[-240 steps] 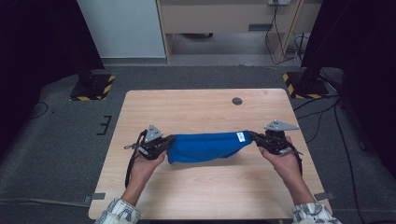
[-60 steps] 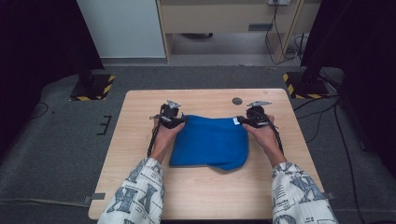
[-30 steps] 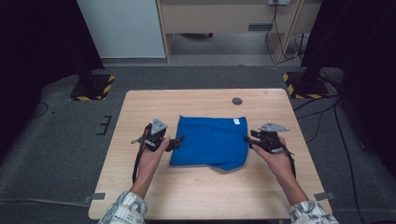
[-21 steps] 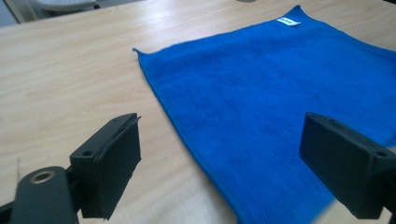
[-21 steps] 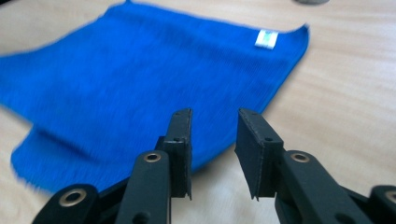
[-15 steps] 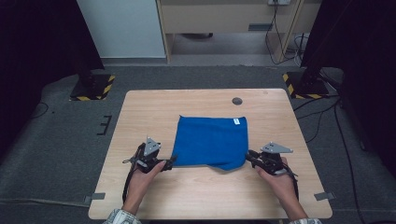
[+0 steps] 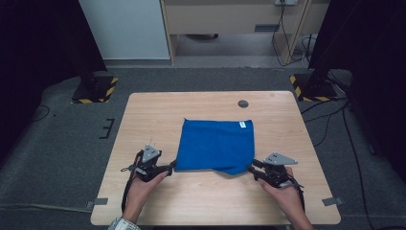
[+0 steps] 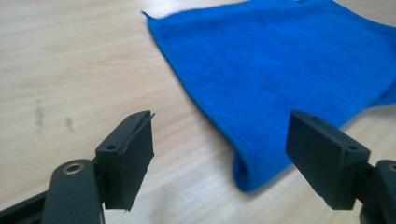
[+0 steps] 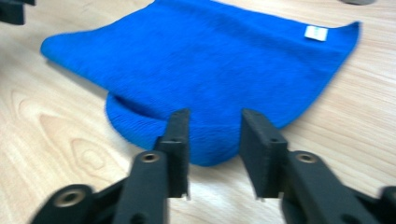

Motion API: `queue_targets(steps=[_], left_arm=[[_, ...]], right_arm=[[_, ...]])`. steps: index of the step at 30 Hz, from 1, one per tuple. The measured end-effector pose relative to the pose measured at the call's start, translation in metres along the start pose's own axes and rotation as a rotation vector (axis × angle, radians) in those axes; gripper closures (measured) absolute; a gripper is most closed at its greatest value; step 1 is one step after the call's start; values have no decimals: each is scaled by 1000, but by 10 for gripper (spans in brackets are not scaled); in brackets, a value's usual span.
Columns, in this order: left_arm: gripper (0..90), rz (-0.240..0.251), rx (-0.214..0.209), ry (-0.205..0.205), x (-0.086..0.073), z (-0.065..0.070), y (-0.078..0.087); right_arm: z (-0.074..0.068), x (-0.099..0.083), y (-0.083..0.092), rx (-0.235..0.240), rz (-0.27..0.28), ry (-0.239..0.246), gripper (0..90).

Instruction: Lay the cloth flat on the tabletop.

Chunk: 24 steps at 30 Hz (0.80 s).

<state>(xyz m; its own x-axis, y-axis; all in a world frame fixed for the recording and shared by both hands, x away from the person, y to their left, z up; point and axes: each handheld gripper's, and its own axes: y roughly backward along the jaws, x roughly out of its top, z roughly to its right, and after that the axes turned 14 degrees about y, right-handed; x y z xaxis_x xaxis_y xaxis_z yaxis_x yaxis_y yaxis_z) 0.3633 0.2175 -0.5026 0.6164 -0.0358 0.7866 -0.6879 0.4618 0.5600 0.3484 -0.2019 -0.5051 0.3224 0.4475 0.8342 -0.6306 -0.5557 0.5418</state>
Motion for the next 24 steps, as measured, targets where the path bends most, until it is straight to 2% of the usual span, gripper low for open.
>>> queue_targets(steps=[1,2,3,4,6,9,12,19,24], left_arm=[[227,-5,-7,10,-2,1,0],[230,-24,-18,32,-7,3,-2],[230,-38,-18,20,-7,5,-3],[229,-38,-18,20,-7,5,-3],[217,-41,-17,-19,-5,9,-4],[206,-45,-15,-16,-6,9,-5],[201,-63,-17,33,-12,8,-6],[202,-68,-32,5,-11,13,-11],[221,-102,-28,-21,-13,16,-17]], right_arm=[[0,0,0,0,0,0,579],[-7,1,-4,10,-10,9,495],[-10,2,-6,17,-19,23,455],[-10,2,-6,17,-19,23,455],[-17,6,-10,13,-9,64,364],[-22,10,-15,21,7,92,291],[-29,12,-19,33,24,98,262],[-43,14,-40,63,-12,179,303],[-51,14,-52,63,-50,252,443]])
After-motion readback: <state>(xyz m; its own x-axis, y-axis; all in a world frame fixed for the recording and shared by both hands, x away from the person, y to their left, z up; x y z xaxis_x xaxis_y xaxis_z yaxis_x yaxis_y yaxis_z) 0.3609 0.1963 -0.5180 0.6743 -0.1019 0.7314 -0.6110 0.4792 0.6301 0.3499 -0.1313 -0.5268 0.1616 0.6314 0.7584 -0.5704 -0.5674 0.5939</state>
